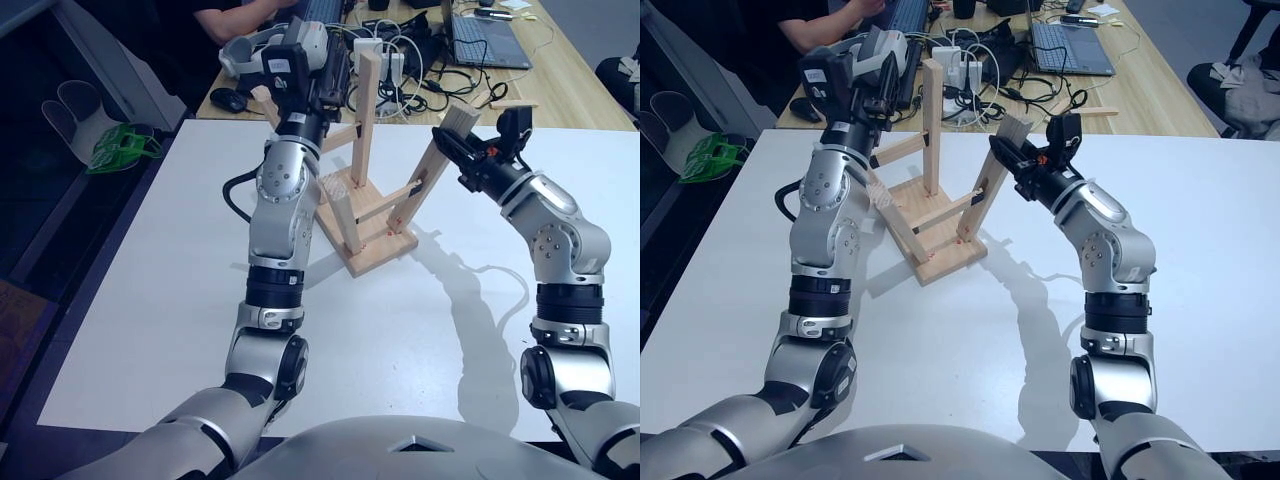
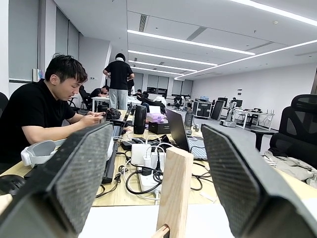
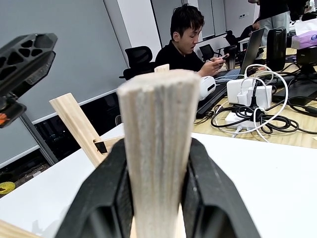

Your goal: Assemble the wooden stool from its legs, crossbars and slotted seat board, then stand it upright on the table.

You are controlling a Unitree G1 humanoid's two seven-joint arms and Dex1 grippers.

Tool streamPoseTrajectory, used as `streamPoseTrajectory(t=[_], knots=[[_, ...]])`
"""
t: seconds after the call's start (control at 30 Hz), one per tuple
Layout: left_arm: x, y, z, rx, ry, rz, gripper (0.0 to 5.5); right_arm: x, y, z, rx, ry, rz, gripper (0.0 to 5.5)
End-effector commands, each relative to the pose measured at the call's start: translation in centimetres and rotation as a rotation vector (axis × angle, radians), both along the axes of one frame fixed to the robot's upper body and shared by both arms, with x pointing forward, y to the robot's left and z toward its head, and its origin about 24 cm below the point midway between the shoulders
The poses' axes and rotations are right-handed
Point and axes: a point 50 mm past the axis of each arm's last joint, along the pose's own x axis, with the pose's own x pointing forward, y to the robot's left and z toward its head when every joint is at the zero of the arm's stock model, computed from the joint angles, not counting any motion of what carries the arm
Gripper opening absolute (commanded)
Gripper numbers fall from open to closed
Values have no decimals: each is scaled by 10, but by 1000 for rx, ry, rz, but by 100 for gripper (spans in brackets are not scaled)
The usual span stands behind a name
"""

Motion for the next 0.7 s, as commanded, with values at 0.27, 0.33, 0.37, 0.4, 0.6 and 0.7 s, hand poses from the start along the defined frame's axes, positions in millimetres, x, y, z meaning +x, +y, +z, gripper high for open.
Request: streamPoseTrajectory(t=[0.27,0.33,0.37,0.4,0.6,0.7], knots=[[0,-2,-1,6,10,-7,327,-18,4,-12,-145,-5,41,99],[0,-3,0,5,9,-7,327,-20,5,-16,-158,27,52,99],[0,-3,0,5,9,-8,327,-20,5,-19,-164,45,57,99],[0,-3,0,5,9,-9,327,-20,5,-20,-168,60,62,99],[-2,-1,0,5,9,-8,327,-23,0,-23,-150,117,27,100],[-1,0,1,8,7,-6,327,-28,2,-24,-165,129,38,100]])
